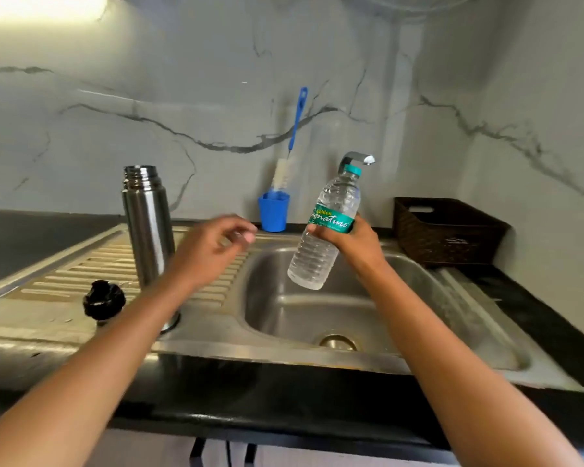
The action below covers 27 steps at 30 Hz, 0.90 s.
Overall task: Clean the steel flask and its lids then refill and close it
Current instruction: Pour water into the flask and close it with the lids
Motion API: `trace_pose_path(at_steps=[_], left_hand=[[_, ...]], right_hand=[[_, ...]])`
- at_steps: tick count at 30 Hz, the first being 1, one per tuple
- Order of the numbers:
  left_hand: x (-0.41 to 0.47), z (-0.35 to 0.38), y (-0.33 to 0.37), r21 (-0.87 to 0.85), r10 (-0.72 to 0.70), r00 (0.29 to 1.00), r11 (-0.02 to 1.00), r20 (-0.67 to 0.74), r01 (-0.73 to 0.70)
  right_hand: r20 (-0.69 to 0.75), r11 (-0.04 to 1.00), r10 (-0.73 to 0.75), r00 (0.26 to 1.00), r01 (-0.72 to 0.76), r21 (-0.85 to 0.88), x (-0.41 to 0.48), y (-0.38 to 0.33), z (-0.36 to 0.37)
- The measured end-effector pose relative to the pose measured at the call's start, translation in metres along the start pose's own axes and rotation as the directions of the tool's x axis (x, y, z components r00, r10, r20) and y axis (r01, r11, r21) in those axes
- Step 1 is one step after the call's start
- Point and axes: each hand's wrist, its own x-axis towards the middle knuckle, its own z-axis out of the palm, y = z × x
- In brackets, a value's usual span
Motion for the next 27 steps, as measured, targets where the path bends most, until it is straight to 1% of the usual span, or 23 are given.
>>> trace_pose_path(at_steps=[1, 3, 4, 5, 7, 11, 13, 15, 16, 17, 19, 21, 22, 24, 26, 27], left_hand=[[0.003, 0.019, 0.006, 0.007, -0.045, 0.989, 0.999, 0.14, 0.044], [0.008, 0.053, 0.011, 0.016, -0.141, 0.91, 0.989, 0.391, 0.146], [0.01, 0.066, 0.011, -0.004, -0.172, 0.872, 0.981, 0.459, 0.196], [0.013, 0.078, 0.009, -0.052, -0.183, 0.855, 0.97, 0.485, 0.237], [0.018, 0.092, 0.003, -0.134, -0.207, 0.868, 0.946, 0.451, 0.296], [0.022, 0.103, -0.008, -0.216, -0.247, 0.881, 0.91, 0.402, 0.354], [0.017, 0.104, -0.013, -0.261, -0.264, 0.889, 0.89, 0.375, 0.374], [0.015, 0.103, -0.021, -0.284, -0.272, 0.89, 0.878, 0.366, 0.385], [0.015, 0.102, -0.025, -0.292, -0.278, 0.889, 0.872, 0.365, 0.393], [0.014, 0.102, -0.028, -0.296, -0.286, 0.888, 0.868, 0.36, 0.399], [0.014, 0.1, -0.03, -0.302, -0.299, 0.889, 0.861, 0.347, 0.408], [0.015, 0.101, -0.031, -0.317, -0.299, 0.893, 0.857, 0.336, 0.406], [0.015, 0.101, -0.031, -0.315, -0.297, 0.897, 0.861, 0.328, 0.4], [0.017, 0.099, -0.032, -0.264, -0.295, 0.911, 0.89, 0.289, 0.373], [0.016, 0.096, -0.031, -0.213, -0.28, 0.93, 0.919, 0.238, 0.331], [0.015, 0.096, -0.03, -0.201, -0.266, 0.94, 0.93, 0.212, 0.308]], right_hand=[[-0.013, 1.0, 0.01, 1.0, -0.01, 0.004, 0.0, 0.001, -0.003], [-0.034, 0.999, 0.031, 0.999, -0.032, -0.008, 0.001, 0.004, -0.006], [-0.033, 0.999, 0.037, 0.999, -0.037, -0.015, 0.002, 0.005, -0.007], [-0.028, 0.999, 0.039, 0.999, -0.04, -0.018, 0.003, 0.006, -0.008], [-0.005, 0.999, 0.041, 0.999, -0.041, -0.006, 0.004, 0.007, -0.008], [0.065, 1.0, 0.022, 0.998, -0.023, 0.007, 0.005, 0.008, -0.005], [0.167, 0.998, 0.063, 0.984, -0.065, 0.005, 0.002, 0.006, -0.005], [0.279, 0.992, 0.115, 0.953, -0.126, 0.022, 0.0, -0.001, -0.009], [0.29, 0.989, 0.123, 0.949, -0.14, 0.038, 0.0, -0.005, -0.012], [0.258, 0.989, 0.117, 0.959, -0.137, 0.061, 0.002, -0.01, -0.015], [0.094, 0.994, 0.066, 0.993, -0.074, 0.076, 0.009, -0.021, -0.022], [-0.028, 0.999, 0.025, 0.999, -0.024, 0.032, 0.018, -0.032, -0.029], [-0.046, 0.999, 0.033, 0.998, -0.033, 0.005, 0.021, -0.038, -0.032], [-0.038, 0.994, 0.073, 0.997, -0.076, -0.075, 0.029, -0.05, -0.036], [-0.034, 0.962, 0.074, 0.997, -0.081, -0.261, 0.037, -0.059, -0.037], [-0.036, 0.924, 0.055, 0.998, -0.064, -0.377, 0.042, -0.062, -0.036]])
